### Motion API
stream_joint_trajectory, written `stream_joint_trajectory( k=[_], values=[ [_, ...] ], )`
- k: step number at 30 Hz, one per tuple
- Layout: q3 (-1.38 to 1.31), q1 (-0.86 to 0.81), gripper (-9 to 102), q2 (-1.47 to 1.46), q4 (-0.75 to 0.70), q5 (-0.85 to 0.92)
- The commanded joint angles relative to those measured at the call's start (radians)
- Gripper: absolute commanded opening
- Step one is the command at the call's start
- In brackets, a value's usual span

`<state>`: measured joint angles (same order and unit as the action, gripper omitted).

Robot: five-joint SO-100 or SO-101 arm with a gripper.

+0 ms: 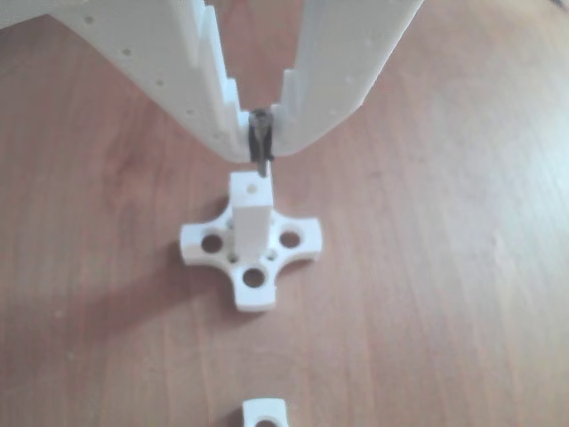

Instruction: Grab the screw and set it in the hole.

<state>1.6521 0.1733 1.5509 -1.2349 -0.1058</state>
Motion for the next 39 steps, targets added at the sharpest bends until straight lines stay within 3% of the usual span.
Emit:
stream_joint_trajectory(
  k=[1, 39],
  values=[
    [-0.005, 0.011, -4, 0.015, -0.015, 0.015],
    [-0.008, 0.008, -4, -0.006, -0.002, 0.026]
  ],
)
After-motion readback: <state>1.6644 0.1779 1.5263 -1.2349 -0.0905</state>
